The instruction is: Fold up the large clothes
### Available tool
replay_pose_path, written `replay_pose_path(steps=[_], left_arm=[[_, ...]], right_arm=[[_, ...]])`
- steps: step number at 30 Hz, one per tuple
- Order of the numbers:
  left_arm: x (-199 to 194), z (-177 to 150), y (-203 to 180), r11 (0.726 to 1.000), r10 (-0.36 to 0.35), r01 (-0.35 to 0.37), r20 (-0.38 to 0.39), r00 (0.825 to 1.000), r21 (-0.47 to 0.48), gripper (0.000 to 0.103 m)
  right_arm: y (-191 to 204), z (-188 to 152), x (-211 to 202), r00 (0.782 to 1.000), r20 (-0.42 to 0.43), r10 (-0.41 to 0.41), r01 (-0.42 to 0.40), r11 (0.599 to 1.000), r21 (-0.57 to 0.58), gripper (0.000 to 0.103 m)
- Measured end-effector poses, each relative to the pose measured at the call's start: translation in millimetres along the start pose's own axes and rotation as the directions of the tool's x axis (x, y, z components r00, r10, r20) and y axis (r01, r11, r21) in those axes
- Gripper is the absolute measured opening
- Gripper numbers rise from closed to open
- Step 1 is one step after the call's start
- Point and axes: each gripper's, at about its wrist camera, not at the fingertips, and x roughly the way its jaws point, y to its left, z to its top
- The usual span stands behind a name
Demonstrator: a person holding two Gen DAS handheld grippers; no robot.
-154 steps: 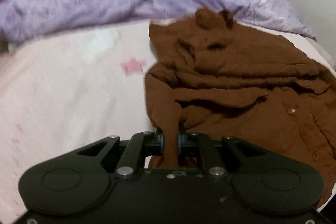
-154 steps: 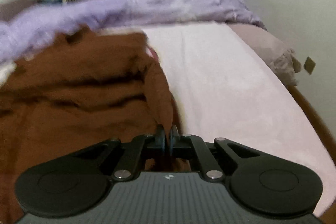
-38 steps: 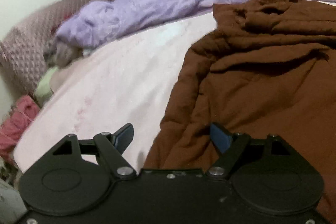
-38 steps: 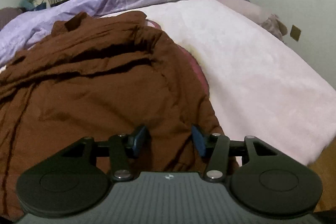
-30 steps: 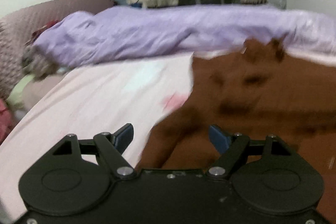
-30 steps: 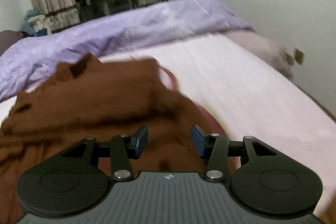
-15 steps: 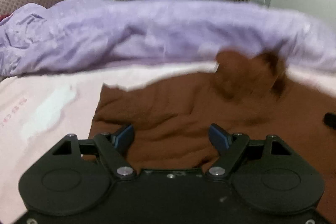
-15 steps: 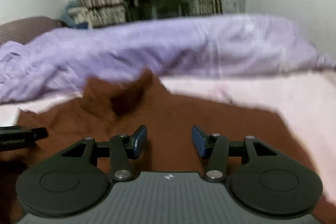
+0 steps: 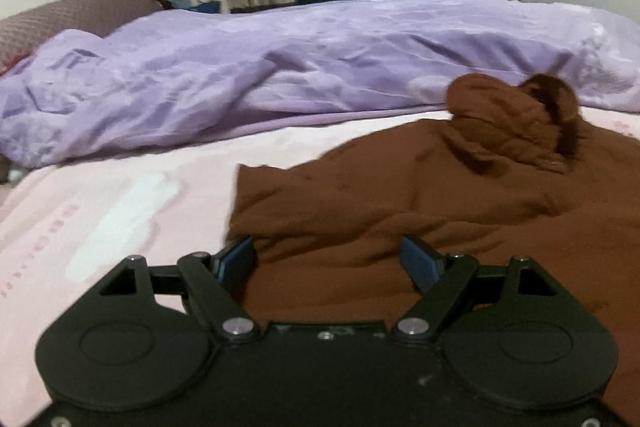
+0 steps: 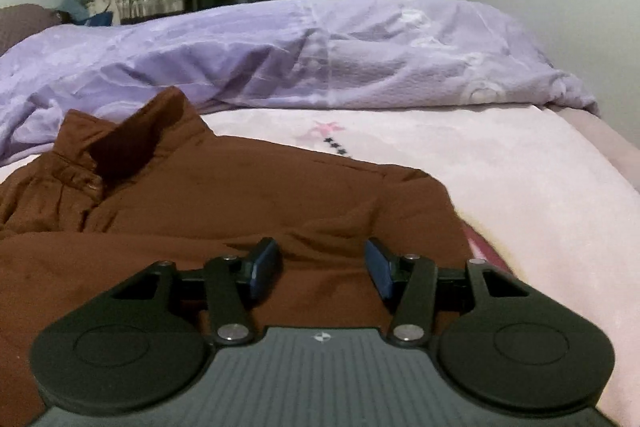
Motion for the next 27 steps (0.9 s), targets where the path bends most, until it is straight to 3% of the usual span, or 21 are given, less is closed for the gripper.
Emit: replay_pose_path(steps=[3, 7, 8, 10, 13, 17, 21, 23, 25, 27], left_arm=[[7.0, 0.5, 15.0, 0.999, 0.021, -0.021, -0.016, 1.000, -0.029, 0.084], [20.0, 1.3, 42.1, 0.985, -0.091, 0.080, -0.067, 0.994, -0.153, 0.086], [21.9, 1.5, 46.3, 0.980, -0.111, 0.097, -0.071, 0.991, -0.173, 0.086], [23.5, 3.5, 55.4, 0.964, -0.142, 0.122, -0.067, 0.988, -0.237, 0.085], [13.1, 19.7, 63.0, 0.941, -0.144, 0.129, -0.024, 0.989, -0.314, 0.081], [6.0, 68.1, 30.7, 0.967, -0.153, 0.156, 0.030, 0.988, -0.200, 0.082], [12.7, 70.8, -20.5, 0.984, -0.165, 0.170, 0.080, 0.983, -0.055, 0.082], [30.3, 56.2, -43.3, 0.982, -0.187, 0.186, 0.050, 0.981, 0.024, 0.083], [55.2, 49.9, -61.6, 0.984, -0.141, 0.148, -0.078, 0.987, 0.094, 0.085], [52.7, 50.3, -62.4, 0.986, -0.129, 0.134, -0.061, 0.990, 0.096, 0.085]], right_arm=[[-20.8, 2.3, 4.2, 1.000, 0.000, -0.012, 0.012, 0.998, 0.056, 0.059], [-35.1, 4.7, 8.6, 1.000, -0.010, -0.025, 0.025, 0.999, 0.042, 0.054], [-34.9, 4.5, 9.8, 0.998, -0.010, -0.061, 0.061, 0.998, 0.031, 0.057], [-37.9, 3.3, 10.6, 0.990, -0.011, -0.141, 0.142, 0.987, 0.072, 0.084], [-43.2, 11.2, 0.0, 0.997, 0.035, -0.065, 0.059, 0.984, 0.168, 0.061], [-21.1, 38.9, 2.9, 0.995, 0.093, 0.037, -0.057, 0.975, 0.217, 0.061], [24.2, 39.9, 24.6, 0.986, 0.091, 0.141, -0.152, 0.979, 0.134, 0.061], [41.6, 31.0, 36.4, 0.986, 0.040, 0.164, -0.167, 0.984, 0.064, 0.061], [49.2, 32.0, 41.4, 0.986, -0.002, 0.167, -0.167, 0.986, 0.020, 0.060], [48.9, 32.5, 44.0, 0.987, -0.010, 0.160, -0.160, 0.987, 0.016, 0.063]])
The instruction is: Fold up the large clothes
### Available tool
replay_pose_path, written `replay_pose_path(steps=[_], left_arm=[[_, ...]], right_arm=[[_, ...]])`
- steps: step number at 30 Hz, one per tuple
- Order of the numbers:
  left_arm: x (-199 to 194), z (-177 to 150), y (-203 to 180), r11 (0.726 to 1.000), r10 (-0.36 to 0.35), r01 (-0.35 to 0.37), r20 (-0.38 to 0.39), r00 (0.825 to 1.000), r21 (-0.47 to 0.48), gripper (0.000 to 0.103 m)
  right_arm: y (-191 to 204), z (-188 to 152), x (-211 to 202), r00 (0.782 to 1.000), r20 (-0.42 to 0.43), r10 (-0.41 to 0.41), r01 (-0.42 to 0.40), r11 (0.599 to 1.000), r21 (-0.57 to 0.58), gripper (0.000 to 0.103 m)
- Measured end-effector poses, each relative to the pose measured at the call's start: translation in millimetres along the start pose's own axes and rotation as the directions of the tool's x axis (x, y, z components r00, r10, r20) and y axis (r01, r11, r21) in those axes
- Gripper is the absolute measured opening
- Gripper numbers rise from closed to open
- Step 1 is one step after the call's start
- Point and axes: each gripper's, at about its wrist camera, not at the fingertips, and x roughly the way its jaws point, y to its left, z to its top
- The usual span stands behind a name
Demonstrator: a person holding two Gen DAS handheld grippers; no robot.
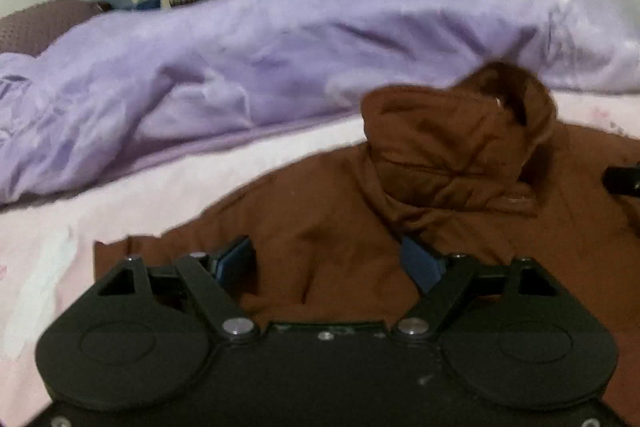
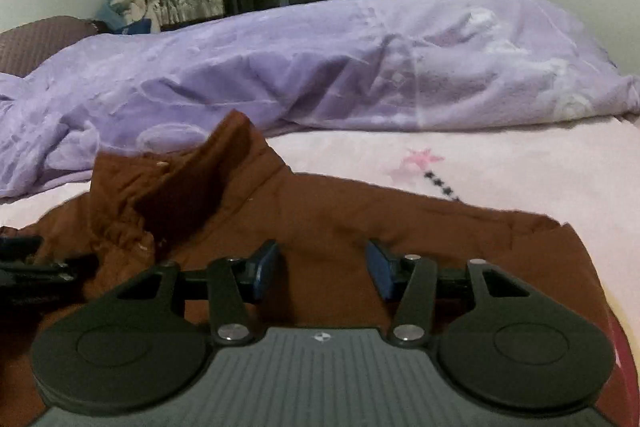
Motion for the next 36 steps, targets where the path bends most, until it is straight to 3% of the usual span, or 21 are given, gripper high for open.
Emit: replay_pose_path(steps=[1, 4, 7, 10, 14, 17, 19, 21, 25, 28, 32, 36], left_arm=[[-0.5, 1.0, 0.3, 1.000, 0.004, -0.004, -0.006, 1.000, 0.000, 0.085], [0.9, -0.1, 1.7, 1.000, 0.003, -0.003, -0.011, 1.000, -0.019, 0.085], [0.3, 0.0, 7.0, 0.999, 0.003, -0.004, -0.019, 1.000, -0.035, 0.085], [-1.0, -0.3, 19.1, 0.997, 0.013, -0.015, -0.033, 0.999, -0.070, 0.085], [4.4, -2.9, 33.8, 0.995, 0.007, -0.011, -0.044, 0.999, -0.100, 0.085], [0.0, -2.1, 35.7, 0.994, 0.004, -0.008, -0.037, 0.999, -0.112, 0.085], [-7.6, 1.6, 33.3, 0.995, 0.046, -0.048, -0.029, 0.999, -0.086, 0.085], [-23.2, 3.1, 30.7, 0.993, 0.118, -0.118, -0.020, 0.993, -0.020, 0.083], [-76.6, -19.4, 46.1, 0.978, 0.202, -0.203, 0.025, 0.979, 0.055, 0.083], [-118.1, -42.6, 70.5, 0.982, 0.185, -0.185, 0.005, 0.983, 0.038, 0.083], [-179.9, -73.1, 94.2, 0.962, 0.272, -0.272, 0.015, 0.962, 0.027, 0.083], [-252.7, -113.7, 131.6, 0.978, 0.204, -0.203, 0.027, 0.978, -0.046, 0.083]], right_arm=[[-1.0, -0.4, 4.4, 0.999, -0.031, -0.026, 0.026, 1.000, -0.005, 0.068], [-8.5, -1.9, 1.2, 0.998, -0.028, -0.064, 0.065, 0.998, 0.015, 0.068], [-18.1, -1.6, -2.0, 0.985, -0.022, -0.169, 0.170, 0.985, 0.018, 0.068], [-40.2, 2.3, -2.4, 0.987, -0.047, -0.156, 0.159, 0.985, 0.066, 0.065], [-57.6, 5.1, -2.8, 0.988, -0.057, -0.145, 0.149, 0.986, 0.080, 0.051], [-56.6, 4.6, -4.6, 0.990, -0.048, -0.134, 0.138, 0.987, 0.082, 0.051], [-50.6, 5.4, -15.9, 0.987, -0.045, -0.157, 0.160, 0.985, 0.065, 0.052], [-46.0, 6.8, -38.4, 0.987, -0.048, -0.155, 0.158, 0.986, 0.055, 0.055], [-54.9, -3.5, -116.0, 0.995, 0.043, -0.093, 0.089, 0.993, 0.081, 0.078], [-71.1, -12.4, -171.8, 0.991, 0.077, -0.111, 0.103, 0.990, 0.094, 0.079], [-94.1, -37.9, -237.5, 0.986, 0.093, -0.139, 0.127, 0.984, 0.122, 0.084], [-109.5, -73.2, -296.0, 0.981, 0.099, -0.170, 0.164, 0.984, 0.069, 0.085]])
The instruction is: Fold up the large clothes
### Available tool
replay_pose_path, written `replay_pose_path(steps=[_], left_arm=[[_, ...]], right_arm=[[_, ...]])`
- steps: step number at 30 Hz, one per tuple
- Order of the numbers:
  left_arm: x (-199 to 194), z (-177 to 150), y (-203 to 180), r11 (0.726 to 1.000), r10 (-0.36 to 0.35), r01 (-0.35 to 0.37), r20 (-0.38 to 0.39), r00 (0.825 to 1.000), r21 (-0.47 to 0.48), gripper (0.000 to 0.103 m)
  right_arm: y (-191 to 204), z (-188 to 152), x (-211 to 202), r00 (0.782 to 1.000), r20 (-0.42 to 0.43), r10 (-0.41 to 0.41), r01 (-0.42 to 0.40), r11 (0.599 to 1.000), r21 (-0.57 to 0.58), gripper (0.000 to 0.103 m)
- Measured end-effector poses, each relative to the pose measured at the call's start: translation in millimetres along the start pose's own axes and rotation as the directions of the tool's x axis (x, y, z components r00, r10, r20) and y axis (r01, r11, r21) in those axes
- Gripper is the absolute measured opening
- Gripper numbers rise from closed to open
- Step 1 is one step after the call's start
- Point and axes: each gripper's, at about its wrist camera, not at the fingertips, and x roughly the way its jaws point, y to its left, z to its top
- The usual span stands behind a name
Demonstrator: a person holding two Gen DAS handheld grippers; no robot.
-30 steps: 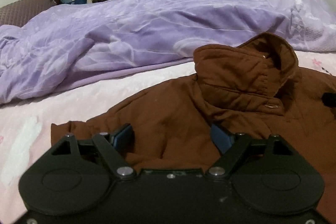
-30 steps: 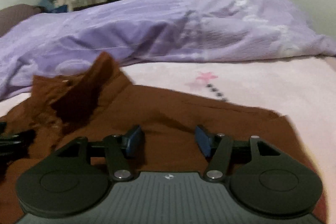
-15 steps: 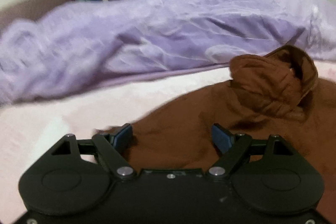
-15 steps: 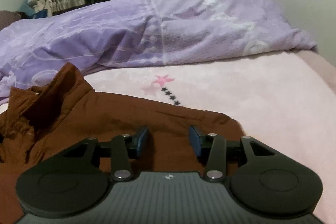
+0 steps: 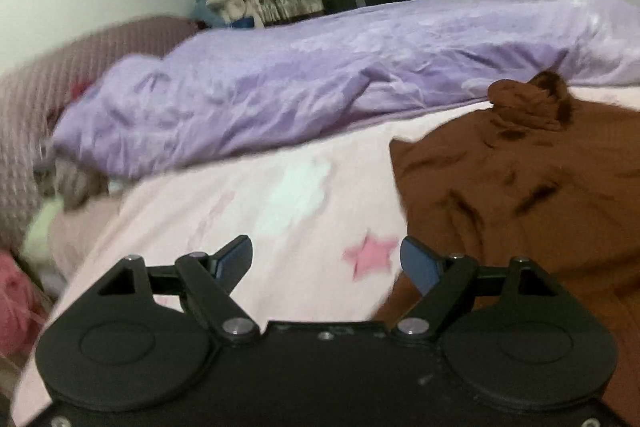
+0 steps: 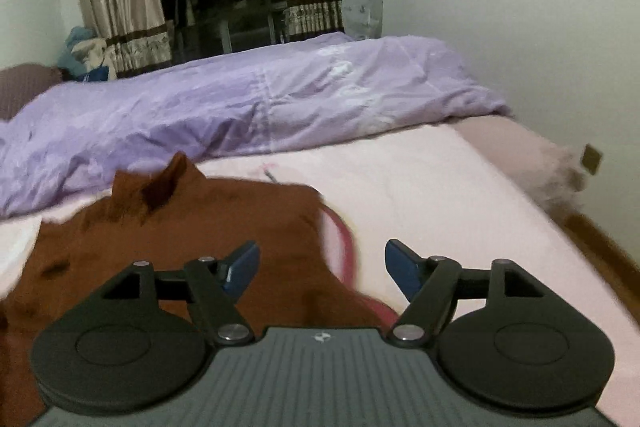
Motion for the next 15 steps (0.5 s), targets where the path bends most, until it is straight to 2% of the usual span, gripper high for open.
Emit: replay_pose_path(steps=[2, 6, 9, 12, 15], left_arm=[[-26.9, -26.7, 23.7, 0.999, -0.022, 0.021, -0.028, 0.999, -0.032, 0.083], [-69.7, -80.5, 42.5, 1.000, -0.010, 0.009, -0.097, 0.995, -0.014, 0.083], [-93.0, -118.9, 44.1, 0.997, -0.062, 0.055, -0.151, 0.987, -0.049, 0.083], [-99.5, -148.0, 35.2, 0.994, -0.096, 0.085, -0.185, 0.978, -0.067, 0.083], [-84.0, -161.3, 20.8, 0.996, -0.091, 0.090, -0.217, 0.972, -0.018, 0.084]], right_arm=[[-11.5, -19.8, -27.6, 1.000, 0.000, -0.011, 0.011, 1.000, -0.022, 0.089], [-28.0, -59.0, -60.3, 0.999, -0.053, 0.010, -0.011, 1.000, -0.024, 0.089], [-35.6, -90.8, -70.6, 0.997, -0.082, 0.001, -0.002, 1.000, -0.014, 0.089], [-41.9, -115.1, -64.4, 0.990, -0.143, 0.011, -0.010, 1.000, 0.006, 0.090], [-42.1, -131.1, -53.8, 0.981, -0.194, 0.009, -0.012, 1.000, -0.013, 0.090]])
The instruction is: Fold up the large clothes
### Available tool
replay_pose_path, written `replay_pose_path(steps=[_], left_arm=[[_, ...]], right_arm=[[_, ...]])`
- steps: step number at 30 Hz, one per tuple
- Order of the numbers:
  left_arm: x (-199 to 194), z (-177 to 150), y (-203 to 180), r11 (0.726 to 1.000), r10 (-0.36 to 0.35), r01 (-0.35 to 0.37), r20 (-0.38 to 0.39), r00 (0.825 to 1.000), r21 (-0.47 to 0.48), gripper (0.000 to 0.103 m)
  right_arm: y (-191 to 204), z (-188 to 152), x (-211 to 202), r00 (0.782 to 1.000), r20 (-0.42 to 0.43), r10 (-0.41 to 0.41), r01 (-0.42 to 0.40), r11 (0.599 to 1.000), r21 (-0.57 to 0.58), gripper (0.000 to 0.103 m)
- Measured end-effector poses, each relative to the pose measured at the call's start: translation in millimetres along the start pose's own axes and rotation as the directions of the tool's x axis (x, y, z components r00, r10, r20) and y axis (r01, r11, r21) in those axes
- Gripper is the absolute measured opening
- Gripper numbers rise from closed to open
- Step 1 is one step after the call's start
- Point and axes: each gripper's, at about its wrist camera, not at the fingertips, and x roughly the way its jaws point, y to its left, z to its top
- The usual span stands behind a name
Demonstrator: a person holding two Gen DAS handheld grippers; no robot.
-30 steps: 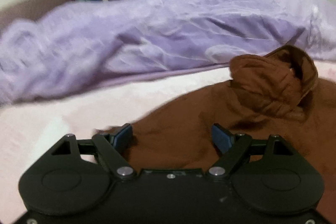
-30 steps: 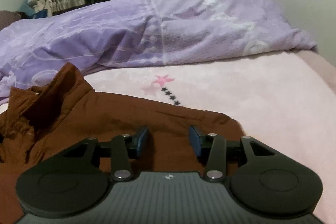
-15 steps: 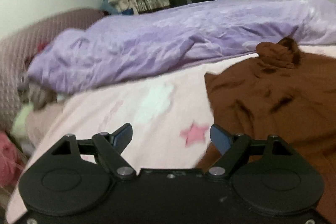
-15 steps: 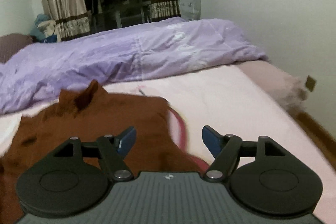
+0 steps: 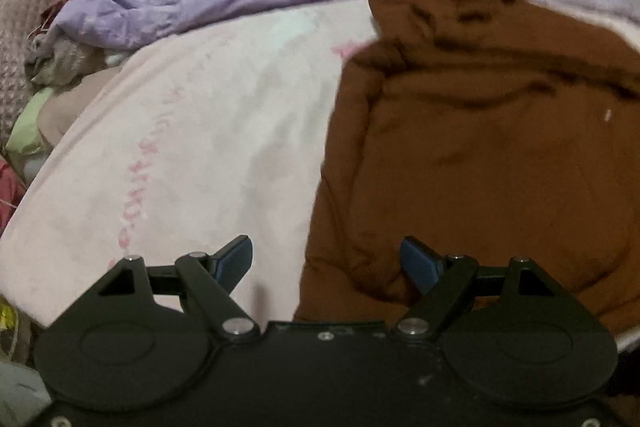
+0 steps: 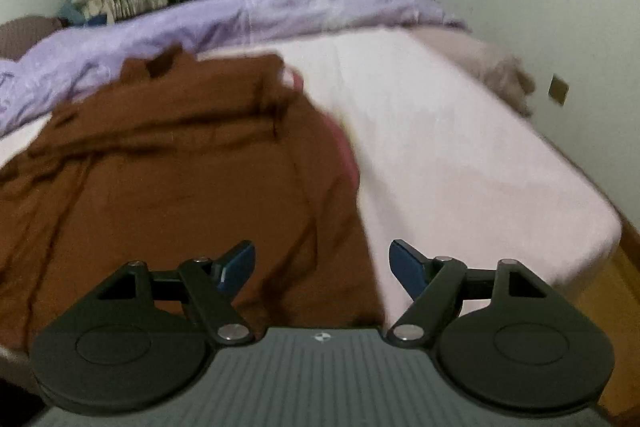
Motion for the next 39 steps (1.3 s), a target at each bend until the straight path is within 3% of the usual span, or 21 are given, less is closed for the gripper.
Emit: replay_pose_path(steps=[3, 6, 7, 9, 10, 12, 13, 14, 17, 23, 27, 31, 36, 37, 39], left_arm=[[15.4, -2.9, 1.8, 0.999, -0.039, 0.039, -0.003, 0.999, -0.017, 0.085], [20.5, -1.6, 5.8, 0.996, -0.073, 0.073, -0.004, 0.997, -0.055, 0.085], [20.5, -3.1, 5.8, 0.995, -0.079, 0.079, -0.001, 0.997, -0.058, 0.085], [19.7, -4.5, 6.3, 0.992, -0.107, 0.107, 0.015, 0.994, -0.060, 0.077], [19.3, -5.1, 7.1, 0.991, -0.114, 0.116, 0.024, 0.993, -0.061, 0.076], [15.3, -6.9, 4.0, 0.991, -0.124, 0.126, 0.044, 0.991, -0.046, 0.065], [13.0, -7.6, 4.2, 0.986, -0.159, 0.161, 0.052, 0.986, -0.049, 0.040], [10.2, -7.3, 4.1, 0.979, -0.194, 0.197, 0.058, 0.979, -0.057, 0.025], [0.7, -0.5, -2.0, 0.983, -0.179, 0.181, 0.070, 0.981, -0.022, 0.014], [-24.1, 45.2, 12.1, 0.965, -0.237, 0.251, 0.166, 0.957, -0.072, 0.014], [-30.1, 91.0, 6.2, 0.972, -0.219, 0.233, 0.226, 0.949, -0.040, 0.014], [-21.7, 146.4, 8.2, 0.970, -0.212, 0.236, 0.260, 0.942, -0.062, 0.014], [18.4, 234.3, 9.0, 0.975, -0.181, 0.210, 0.282, 0.942, -0.077, 0.015], [30.1, 253.2, 10.1, 0.975, -0.173, 0.204, 0.281, 0.944, -0.088, 0.021], [47.4, 285.7, 15.7, 0.982, -0.097, 0.143, 0.314, 0.945, -0.125, 0.045]], right_arm=[[3.9, -8.5, 8.1, 0.999, -0.024, -0.028, 0.027, 0.999, -0.031, 0.090], [-3.9, -15.8, 16.4, 0.998, -0.059, 0.021, -0.019, 0.999, 0.025, 0.092], [-5.1, -17.1, 16.9, 0.999, -0.042, 0.029, -0.027, 0.999, 0.029, 0.097], [-2.8, -20.3, 18.5, 0.999, -0.030, 0.024, -0.024, 1.000, 0.003, 0.098], [-3.0, -21.9, 18.8, 1.000, -0.018, 0.021, -0.021, 1.000, -0.001, 0.093], [-2.6, -24.6, 14.8, 0.999, 0.003, 0.045, -0.045, 0.999, -0.015, 0.069], [-3.0, -24.7, 11.3, 0.995, -0.004, 0.096, -0.096, 0.995, -0.003, 0.040], [-2.3, -23.0, 7.9, 0.995, 0.001, 0.095, -0.095, 0.995, 0.009, 0.030], [2.4, -16.7, -0.8, 0.994, 0.019, 0.104, -0.104, 0.995, -0.009, 0.021], [-0.6, 23.5, -24.6, 0.979, 0.141, 0.145, -0.155, 0.986, 0.064, 0.020], [9.4, 73.2, -18.9, 0.972, 0.194, 0.136, -0.151, 0.986, 0.069, 0.019], [14.1, 133.5, 3.6, 0.962, 0.233, 0.140, -0.172, 0.977, 0.127, 0.018], [22.1, 220.5, 60.0, 0.957, 0.256, 0.135, -0.183, 0.968, 0.172, 0.016], [23.9, 237.3, 75.0, 0.956, 0.260, 0.132, -0.182, 0.967, 0.180, 0.017], [20.7, 263.6, 104.3, 0.954, 0.260, 0.152, -0.211, 0.954, 0.216, 0.023]])
